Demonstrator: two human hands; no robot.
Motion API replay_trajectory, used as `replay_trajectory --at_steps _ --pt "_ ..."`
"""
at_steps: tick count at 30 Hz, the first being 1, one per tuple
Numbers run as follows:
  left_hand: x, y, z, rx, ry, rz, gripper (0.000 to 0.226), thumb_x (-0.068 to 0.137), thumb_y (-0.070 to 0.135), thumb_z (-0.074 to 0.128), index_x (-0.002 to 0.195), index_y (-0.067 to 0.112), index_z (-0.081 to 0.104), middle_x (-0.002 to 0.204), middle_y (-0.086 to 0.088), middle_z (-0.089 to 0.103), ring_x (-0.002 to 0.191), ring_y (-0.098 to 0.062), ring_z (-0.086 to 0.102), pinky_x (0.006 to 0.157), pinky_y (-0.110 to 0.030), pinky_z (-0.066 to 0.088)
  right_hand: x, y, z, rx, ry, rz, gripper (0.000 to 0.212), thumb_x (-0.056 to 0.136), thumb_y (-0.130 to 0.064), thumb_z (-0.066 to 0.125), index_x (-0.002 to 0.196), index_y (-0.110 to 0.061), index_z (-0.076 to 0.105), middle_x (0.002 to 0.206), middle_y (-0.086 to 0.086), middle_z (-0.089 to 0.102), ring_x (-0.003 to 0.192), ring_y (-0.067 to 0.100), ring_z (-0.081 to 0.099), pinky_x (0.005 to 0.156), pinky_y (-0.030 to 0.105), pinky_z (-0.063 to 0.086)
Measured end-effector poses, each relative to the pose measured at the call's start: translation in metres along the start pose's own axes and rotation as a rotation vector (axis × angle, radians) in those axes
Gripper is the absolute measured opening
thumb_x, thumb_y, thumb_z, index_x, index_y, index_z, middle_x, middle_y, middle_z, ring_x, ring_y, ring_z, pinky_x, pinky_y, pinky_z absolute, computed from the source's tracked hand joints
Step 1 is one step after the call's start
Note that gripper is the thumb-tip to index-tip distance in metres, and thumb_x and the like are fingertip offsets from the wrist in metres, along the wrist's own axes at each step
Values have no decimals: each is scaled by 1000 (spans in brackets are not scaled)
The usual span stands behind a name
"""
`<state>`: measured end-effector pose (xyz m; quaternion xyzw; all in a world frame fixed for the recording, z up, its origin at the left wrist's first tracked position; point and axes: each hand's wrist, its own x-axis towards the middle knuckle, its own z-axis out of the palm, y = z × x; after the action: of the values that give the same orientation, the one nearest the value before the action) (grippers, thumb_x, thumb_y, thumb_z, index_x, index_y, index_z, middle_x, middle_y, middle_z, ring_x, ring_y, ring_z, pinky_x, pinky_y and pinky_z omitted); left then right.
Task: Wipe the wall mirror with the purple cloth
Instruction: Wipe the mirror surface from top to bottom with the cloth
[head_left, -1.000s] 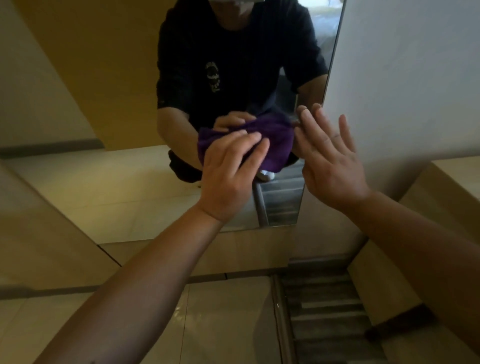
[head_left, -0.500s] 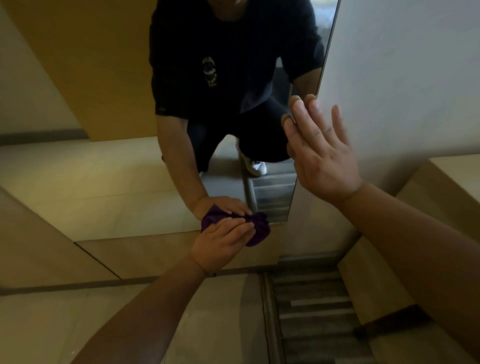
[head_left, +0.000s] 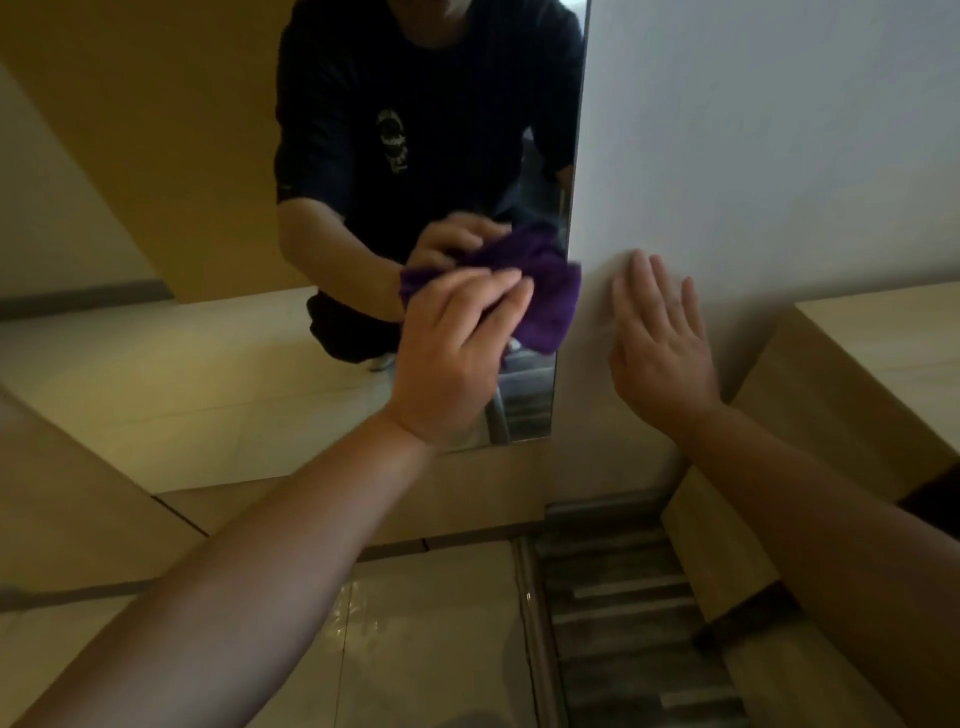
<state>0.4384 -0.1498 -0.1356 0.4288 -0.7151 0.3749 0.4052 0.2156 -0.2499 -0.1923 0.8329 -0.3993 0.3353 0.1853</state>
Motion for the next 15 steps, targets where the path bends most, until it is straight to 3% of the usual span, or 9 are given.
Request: replay_trajectory --at_steps 4,8,15 --pt "13 -10 25 155 43 172 26 97 10 66 122 11 70 124 -8 69 116 -26 64 99 -43 50 0 7 18 -20 97 -32 56 102 -13 43 154 0 27 162 20 12 152 35 6 124 52 7" --pt "-52 -7 46 172 -146 329 37 97 14 63 134 13 62 139 -6 59 130 -25 55 109 -44 41 1 14 26 -14 217 -103 55 102 -14 55 150 4 35 158 23 19 149 37 13 123 54 13" --pt "-150 10 75 97 -391 414 41 95 9 59 136 10 59 142 -6 56 133 -25 47 117 -41 28 1 16 40 -33 214 -94 58 101 -9 48 152 4 24 157 29 24 147 46 19 121 59 12"
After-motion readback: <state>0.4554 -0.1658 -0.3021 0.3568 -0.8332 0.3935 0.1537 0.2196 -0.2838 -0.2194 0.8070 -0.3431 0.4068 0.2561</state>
